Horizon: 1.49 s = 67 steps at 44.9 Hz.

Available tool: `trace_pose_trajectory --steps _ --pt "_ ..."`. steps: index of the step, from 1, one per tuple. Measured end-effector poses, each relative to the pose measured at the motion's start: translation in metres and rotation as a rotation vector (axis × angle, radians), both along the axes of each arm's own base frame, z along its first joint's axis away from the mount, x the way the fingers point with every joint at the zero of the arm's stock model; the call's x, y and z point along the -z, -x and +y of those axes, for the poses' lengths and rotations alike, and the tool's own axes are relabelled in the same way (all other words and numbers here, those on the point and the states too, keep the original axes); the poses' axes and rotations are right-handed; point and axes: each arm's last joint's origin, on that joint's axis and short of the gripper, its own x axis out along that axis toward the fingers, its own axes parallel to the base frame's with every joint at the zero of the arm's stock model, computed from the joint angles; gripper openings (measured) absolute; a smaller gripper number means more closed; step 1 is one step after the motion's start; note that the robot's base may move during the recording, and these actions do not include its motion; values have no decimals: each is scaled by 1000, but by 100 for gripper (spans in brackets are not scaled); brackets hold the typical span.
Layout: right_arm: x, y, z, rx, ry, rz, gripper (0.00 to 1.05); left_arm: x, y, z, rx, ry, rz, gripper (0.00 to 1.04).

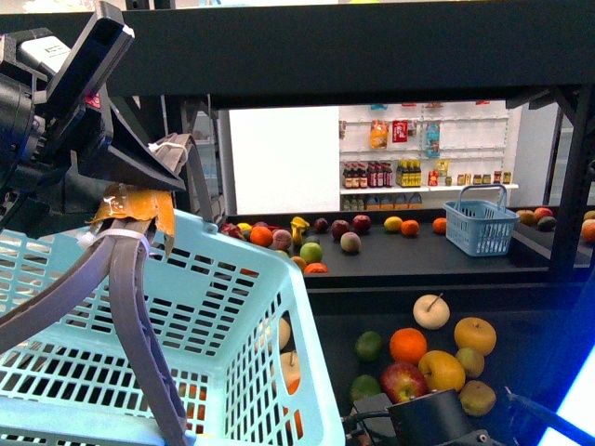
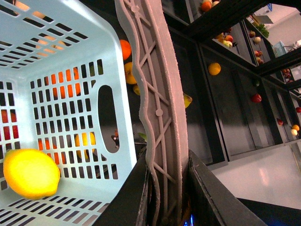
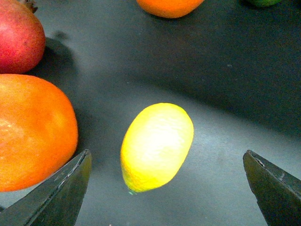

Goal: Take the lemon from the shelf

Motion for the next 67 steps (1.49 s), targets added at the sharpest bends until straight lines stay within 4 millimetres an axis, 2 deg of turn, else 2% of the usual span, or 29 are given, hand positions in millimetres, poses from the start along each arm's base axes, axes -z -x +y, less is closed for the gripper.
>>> trace_pose_trajectory --steps 8,22,39,67 --pt "12 -2 13 6 -15 30 97 0 0 0 0 0 0 18" --pt "27 -6 14 26 -10 59 97 0 0 0 0 0 0 18" --pt "37 -11 24 31 -19 77 97 0 0 0 0 0 0 18" --pt "52 -16 27 53 -24 102 97 0 0 0 0 0 0 18"
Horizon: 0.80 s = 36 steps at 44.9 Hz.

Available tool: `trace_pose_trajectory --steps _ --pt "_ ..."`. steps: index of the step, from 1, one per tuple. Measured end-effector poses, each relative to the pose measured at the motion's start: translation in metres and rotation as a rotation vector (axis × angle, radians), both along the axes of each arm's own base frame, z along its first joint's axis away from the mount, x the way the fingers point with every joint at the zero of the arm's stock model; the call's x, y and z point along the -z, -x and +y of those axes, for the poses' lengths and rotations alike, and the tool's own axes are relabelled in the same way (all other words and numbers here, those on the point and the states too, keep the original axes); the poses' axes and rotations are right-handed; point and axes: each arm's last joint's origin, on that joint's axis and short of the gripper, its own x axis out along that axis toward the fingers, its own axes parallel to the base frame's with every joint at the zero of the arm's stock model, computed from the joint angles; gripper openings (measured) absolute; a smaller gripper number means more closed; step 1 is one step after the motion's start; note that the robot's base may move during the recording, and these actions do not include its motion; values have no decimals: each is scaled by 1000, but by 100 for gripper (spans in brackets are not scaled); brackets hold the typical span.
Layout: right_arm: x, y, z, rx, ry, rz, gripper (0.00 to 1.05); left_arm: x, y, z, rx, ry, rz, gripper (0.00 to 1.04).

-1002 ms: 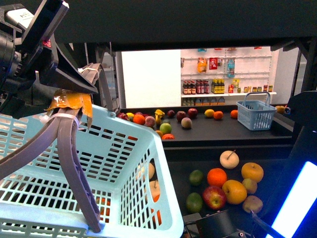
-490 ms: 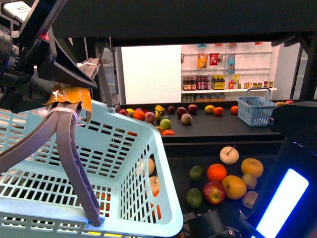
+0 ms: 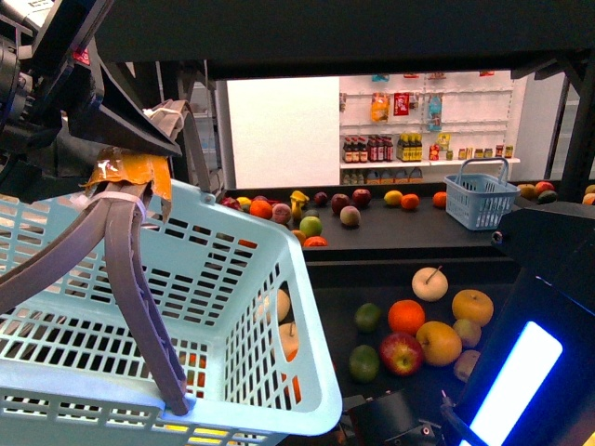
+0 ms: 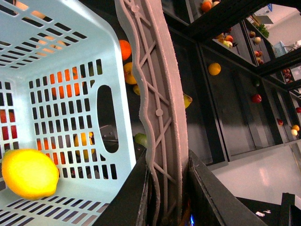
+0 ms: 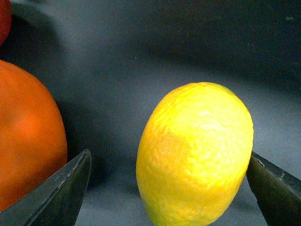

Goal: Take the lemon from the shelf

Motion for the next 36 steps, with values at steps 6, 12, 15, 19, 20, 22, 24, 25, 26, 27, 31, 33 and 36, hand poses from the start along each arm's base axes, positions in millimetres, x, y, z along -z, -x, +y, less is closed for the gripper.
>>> trace_pose_trajectory --steps 6,12,15,19,20,22,24,25,26,27,31,33,36 --pt "4 0 -1 5 0 8 97 0 0 0 0 0 0 18" --pt "7 -1 -3 12 -2 14 97 0 0 0 -1 0 0 18" --pt "8 -2 -4 21 -6 17 97 0 0 0 0 0 0 18" --pt "9 -3 -6 30 -11 18 97 0 0 0 0 0 0 18" --pt "9 -3 -7 32 -10 19 97 0 0 0 0 0 0 18" --pt "9 -4 -8 35 -11 19 97 0 0 0 0 0 0 18" --pt "10 -4 -9 38 -12 19 97 0 0 0 0 0 0 18" --pt "10 -5 -9 39 -12 19 97 0 0 0 0 0 0 18" --pt "10 -5 -10 41 -12 19 97 0 0 0 0 0 0 18" --pt "10 -5 -10 42 -12 19 97 0 0 0 0 0 0 18" --pt "10 -5 -11 46 -14 19 87 0 0 0 0 0 0 18" --pt "10 -5 -11 45 -14 19 81 0 0 0 0 0 0 18" --pt "10 -5 -11 44 -15 20 72 0 0 0 0 0 0 18"
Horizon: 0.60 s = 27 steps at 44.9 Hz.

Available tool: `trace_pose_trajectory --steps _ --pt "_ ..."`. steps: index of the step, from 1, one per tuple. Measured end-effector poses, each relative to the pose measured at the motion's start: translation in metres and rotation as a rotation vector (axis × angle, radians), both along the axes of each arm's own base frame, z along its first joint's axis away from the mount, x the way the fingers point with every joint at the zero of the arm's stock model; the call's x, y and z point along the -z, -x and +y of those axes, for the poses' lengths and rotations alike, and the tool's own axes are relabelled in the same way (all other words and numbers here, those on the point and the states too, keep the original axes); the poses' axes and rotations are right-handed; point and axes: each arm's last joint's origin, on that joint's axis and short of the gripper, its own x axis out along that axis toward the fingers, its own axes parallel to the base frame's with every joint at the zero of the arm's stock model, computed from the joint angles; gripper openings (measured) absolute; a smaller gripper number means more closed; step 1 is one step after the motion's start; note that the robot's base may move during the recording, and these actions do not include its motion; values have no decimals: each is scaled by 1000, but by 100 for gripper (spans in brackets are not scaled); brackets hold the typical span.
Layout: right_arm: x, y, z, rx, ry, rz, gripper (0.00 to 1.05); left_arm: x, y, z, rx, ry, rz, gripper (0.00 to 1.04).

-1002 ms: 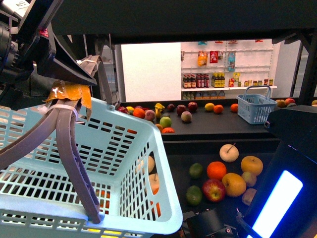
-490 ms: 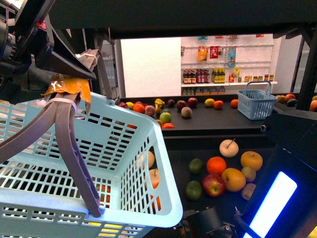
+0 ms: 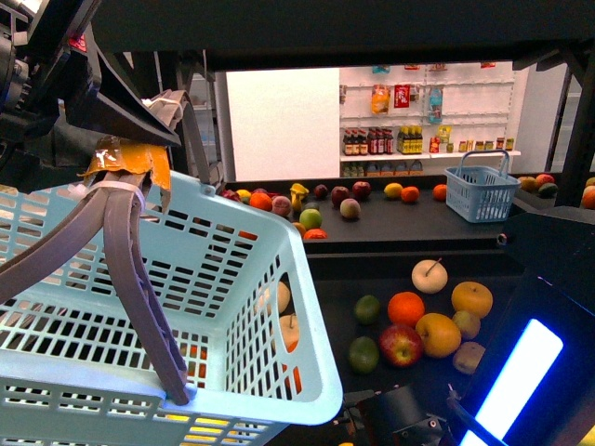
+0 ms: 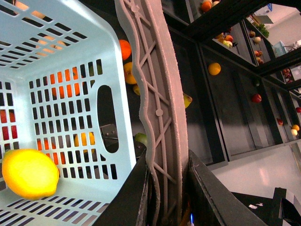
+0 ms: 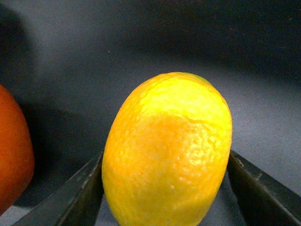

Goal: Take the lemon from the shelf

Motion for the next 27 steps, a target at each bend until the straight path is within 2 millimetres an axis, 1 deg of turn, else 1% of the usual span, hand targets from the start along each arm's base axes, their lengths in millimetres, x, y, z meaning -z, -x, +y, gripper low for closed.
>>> trace_pose_trajectory --steps 1,3,6,11,12,14,16,18,19,20,23,24,26,27 --pt "0 0 0 -2 -2 1 70 0 0 0 0 0 0 18" --pt "0 0 0 -2 -3 1 64 0 0 0 0 0 0 18" --pt "0 0 0 -2 -4 2 58 0 0 0 -1 0 0 18" --pt "0 0 0 -4 -7 2 54 0 0 0 0 0 0 18" --pt "-21 6 -19 30 -11 -22 54 0 0 0 0 0 1 18" --pt "-24 6 -21 23 -10 -24 54 0 0 0 0 0 1 18" --pt "-37 16 -34 0 -5 0 54 0 0 0 0 0 0 18" --pt "-59 32 -48 -23 16 23 54 0 0 -1 4 2 0 18" --pt "-79 39 -56 -22 28 14 54 1 0 -1 2 -2 0 18" --pt "-102 42 -64 -11 32 -15 54 1 -1 0 1 -3 2 18" --pt "-171 38 -75 10 22 -157 54 2 -1 1 -9 -2 5 18" --pt "-183 37 -77 14 19 -185 54 2 -1 1 -9 -2 5 18" --pt "-229 36 -78 16 1 -297 54 2 -1 1 -8 -1 6 18" --pt "-240 36 -78 14 -2 -322 54 2 -1 0 -7 -1 6 18"
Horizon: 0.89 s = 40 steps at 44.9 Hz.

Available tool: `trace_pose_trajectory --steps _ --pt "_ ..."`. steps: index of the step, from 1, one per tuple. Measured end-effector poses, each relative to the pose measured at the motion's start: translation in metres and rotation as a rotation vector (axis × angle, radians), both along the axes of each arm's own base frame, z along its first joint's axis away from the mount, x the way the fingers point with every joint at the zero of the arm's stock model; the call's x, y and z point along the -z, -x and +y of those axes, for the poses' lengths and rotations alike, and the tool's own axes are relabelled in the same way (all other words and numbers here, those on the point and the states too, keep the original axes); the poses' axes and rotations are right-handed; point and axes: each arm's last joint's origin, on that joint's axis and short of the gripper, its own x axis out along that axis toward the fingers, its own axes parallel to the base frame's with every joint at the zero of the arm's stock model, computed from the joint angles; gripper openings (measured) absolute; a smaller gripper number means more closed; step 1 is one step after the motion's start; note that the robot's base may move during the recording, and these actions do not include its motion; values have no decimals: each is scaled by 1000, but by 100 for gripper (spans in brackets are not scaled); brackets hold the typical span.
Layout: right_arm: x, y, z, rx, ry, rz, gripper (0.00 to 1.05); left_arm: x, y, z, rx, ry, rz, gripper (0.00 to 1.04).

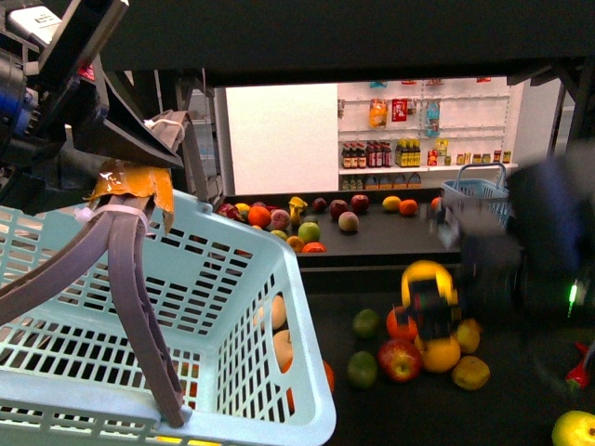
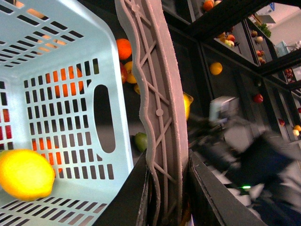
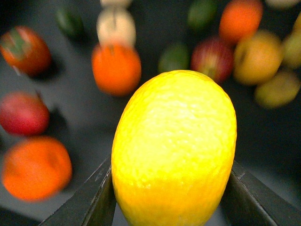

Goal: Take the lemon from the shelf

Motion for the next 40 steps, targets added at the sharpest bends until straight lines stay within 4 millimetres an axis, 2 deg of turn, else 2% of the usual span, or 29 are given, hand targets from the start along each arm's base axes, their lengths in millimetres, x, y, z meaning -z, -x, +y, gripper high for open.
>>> trace_pose_trajectory --steps 2,5,7,10,19,35,40 --pt "-36 4 4 -19 -11 -82 54 0 0 -1 8 -2 -3 18" --pt "-66 11 10 -45 -18 -145 54 0 0 -2 14 -2 -3 18" --pt "-79 16 17 -67 -19 -166 54 0 0 -2 15 -1 -3 18" --pt "-84 20 26 -93 -13 -165 54 0 0 -2 14 1 -1 18" --pt "-81 29 50 -160 -7 -122 54 0 0 -2 12 2 0 18" --pt "-115 36 108 -294 -107 -173 54 0 0 -2 11 1 0 17" --pt "-117 34 122 -319 -130 -163 54 0 0 -2 12 1 0 17"
